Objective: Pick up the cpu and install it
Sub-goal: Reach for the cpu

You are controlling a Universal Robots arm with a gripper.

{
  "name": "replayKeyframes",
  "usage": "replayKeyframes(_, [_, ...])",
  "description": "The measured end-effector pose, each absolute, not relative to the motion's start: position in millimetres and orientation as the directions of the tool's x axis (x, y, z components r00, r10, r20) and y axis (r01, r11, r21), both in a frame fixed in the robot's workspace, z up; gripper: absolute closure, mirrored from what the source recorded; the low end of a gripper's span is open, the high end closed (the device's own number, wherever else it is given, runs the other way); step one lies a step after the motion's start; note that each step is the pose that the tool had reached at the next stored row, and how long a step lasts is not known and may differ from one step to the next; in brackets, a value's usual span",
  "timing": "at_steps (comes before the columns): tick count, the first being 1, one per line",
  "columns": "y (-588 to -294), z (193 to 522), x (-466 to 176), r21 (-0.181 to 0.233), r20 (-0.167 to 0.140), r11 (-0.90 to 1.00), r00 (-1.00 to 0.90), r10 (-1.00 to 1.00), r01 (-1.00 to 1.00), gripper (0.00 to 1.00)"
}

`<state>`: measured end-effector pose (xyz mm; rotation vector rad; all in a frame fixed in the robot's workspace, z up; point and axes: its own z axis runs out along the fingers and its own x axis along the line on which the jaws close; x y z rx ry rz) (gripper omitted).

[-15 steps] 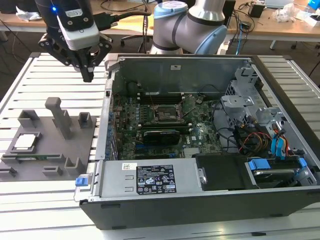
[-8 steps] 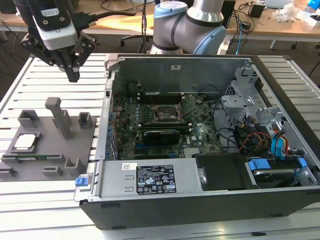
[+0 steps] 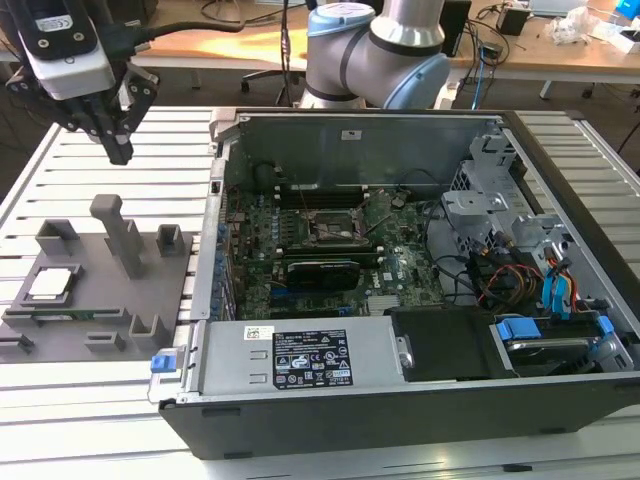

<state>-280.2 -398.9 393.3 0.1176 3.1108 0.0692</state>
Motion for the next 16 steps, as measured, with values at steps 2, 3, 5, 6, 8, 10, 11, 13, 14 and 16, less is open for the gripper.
replayKeyframes(2, [-398.9,393.3,-284.8,0.045,-0.026,0.996,-0.997,0.076,0.075,0.89])
replayKeyframes(3, [-398.9,393.3,-286.8,0.045,-0.026,0.996,-0.997,0.076,0.075,0.89])
replayKeyframes(5, [-398.9,393.3,-290.0,0.046,-0.026,0.996,-0.997,0.076,0.075,0.89])
replayKeyframes(6, [-398.9,393.3,-291.1,0.046,-0.026,0.996,-0.997,0.076,0.075,0.89])
replayKeyframes(8, [-398.9,393.3,-293.5,0.046,-0.026,0.996,-0.997,0.076,0.075,0.89])
replayKeyframes(10, [-398.8,393.3,-296.8,0.046,-0.026,0.996,-0.997,0.076,0.075,0.89])
replayKeyframes(11, [-398.8,393.3,-298.5,0.046,-0.026,0.996,-0.997,0.076,0.075,0.89])
replayKeyframes(13, [-398.8,393.3,-303.2,0.047,-0.026,0.996,-0.997,0.077,0.075,0.89])
replayKeyframes(14, [-398.8,393.3,-304.7,0.047,-0.026,0.996,-0.997,0.077,0.075,0.89])
replayKeyframes(16, [-398.9,393.2,-308.5,0.047,-0.026,0.996,-0.997,0.077,0.075,0.89])
